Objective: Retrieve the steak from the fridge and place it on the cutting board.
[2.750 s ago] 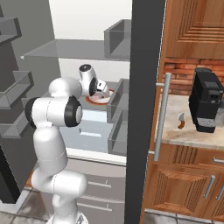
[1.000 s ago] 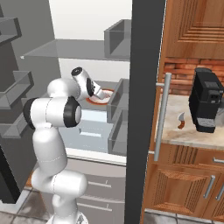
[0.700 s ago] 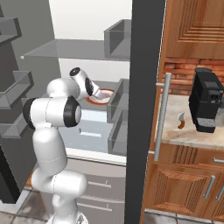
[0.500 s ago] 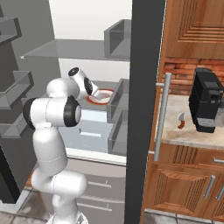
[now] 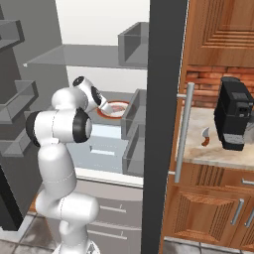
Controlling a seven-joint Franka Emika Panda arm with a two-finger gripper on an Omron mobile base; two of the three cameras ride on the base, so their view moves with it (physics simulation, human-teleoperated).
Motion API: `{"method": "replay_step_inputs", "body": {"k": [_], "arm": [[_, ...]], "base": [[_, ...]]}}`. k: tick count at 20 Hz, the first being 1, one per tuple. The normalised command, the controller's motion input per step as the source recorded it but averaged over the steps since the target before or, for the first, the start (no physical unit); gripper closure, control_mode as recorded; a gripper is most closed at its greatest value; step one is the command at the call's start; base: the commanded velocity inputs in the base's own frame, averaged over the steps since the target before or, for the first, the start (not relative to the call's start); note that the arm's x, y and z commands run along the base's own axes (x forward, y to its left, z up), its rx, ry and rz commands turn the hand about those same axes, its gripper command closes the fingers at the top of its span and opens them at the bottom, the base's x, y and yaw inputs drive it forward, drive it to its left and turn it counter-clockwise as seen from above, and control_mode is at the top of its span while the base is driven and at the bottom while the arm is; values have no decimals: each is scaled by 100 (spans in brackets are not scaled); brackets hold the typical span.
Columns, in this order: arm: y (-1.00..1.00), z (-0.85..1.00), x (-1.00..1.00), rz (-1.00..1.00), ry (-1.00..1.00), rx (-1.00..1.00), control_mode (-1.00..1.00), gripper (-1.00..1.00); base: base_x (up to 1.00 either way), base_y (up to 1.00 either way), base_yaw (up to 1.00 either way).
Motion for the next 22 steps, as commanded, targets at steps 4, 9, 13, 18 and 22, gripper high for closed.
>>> {"method": "replay_step_inputs", "body": {"k": [4, 9, 13, 18, 22], "arm": [[11, 0, 6, -8, 0, 0, -100, -100], [2, 0, 12, -5, 0, 0, -100, -100], [0, 0, 23, 0, 0, 0, -100, -100], [-11, -2, 20, 0, 0, 1, -100, -100], [-19, -1, 2, -2, 0, 3, -100, -100]], "base": [[0, 0, 0], [0, 0, 0], [0, 0, 0], [0, 0, 0], [0, 0, 0]]}}
